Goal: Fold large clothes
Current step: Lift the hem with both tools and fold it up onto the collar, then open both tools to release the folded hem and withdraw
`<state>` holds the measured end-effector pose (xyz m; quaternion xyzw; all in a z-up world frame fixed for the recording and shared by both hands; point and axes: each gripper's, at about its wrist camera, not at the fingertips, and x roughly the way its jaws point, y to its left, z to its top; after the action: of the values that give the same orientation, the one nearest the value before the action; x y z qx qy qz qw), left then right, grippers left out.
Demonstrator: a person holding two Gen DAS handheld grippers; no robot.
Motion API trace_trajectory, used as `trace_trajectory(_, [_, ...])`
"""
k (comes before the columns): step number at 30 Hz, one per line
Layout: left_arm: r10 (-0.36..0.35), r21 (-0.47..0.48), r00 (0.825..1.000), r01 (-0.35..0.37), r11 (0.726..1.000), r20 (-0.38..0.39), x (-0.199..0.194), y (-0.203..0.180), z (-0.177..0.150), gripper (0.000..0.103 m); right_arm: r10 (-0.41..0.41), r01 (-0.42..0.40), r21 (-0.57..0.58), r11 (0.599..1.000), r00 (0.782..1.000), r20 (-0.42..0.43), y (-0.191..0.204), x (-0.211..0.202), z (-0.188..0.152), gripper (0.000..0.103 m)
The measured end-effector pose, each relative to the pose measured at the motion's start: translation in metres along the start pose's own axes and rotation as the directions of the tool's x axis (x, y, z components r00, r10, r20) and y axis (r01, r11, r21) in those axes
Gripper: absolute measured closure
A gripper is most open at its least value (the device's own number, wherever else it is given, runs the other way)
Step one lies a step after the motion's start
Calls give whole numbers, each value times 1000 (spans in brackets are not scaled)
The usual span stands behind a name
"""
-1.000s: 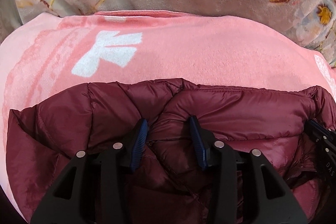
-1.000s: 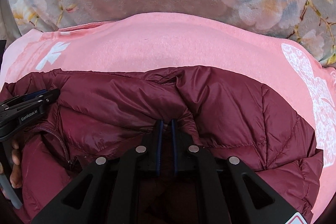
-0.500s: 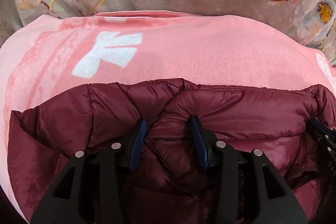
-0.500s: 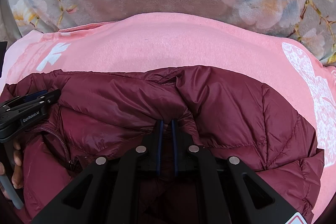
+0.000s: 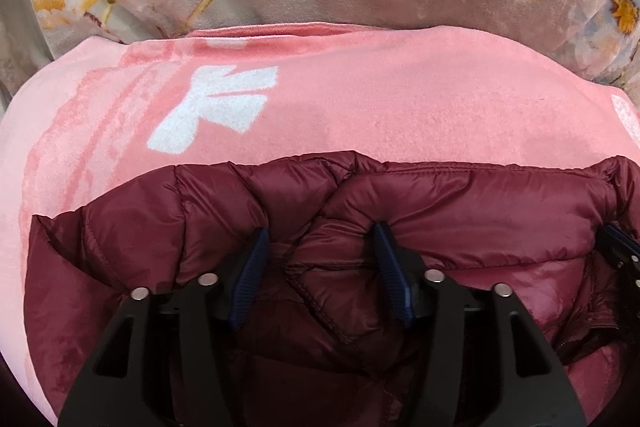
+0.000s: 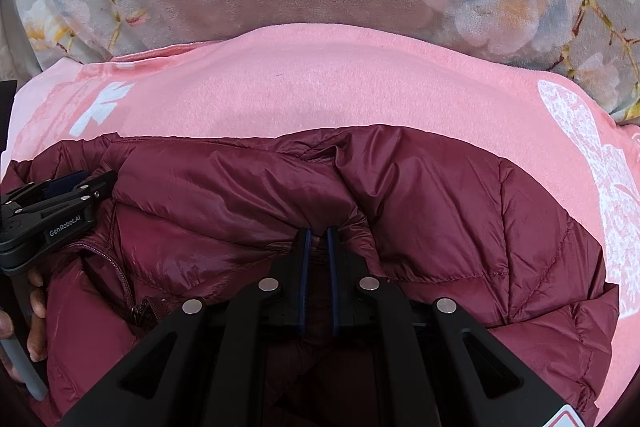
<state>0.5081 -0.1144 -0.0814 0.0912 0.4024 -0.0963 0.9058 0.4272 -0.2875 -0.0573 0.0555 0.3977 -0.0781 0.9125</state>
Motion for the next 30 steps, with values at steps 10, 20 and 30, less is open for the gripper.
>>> trace_trajectory(10, [8,-49,999,-10,999,-31,-33,19,-11,29,103,-104,128,986,995,17,-22,-60,-20,89])
trace_trajectory(20, [-117,-135,983,98,986,-139,-188,152,-171,12,9,-9,115,993,1000,0,-103,-269,-209,44])
trace_trajectory(30, [-229,-341,959,162,926,-168,-248,223,-310,12,136,-127,406,905,991,6,-133,-317,-368,36])
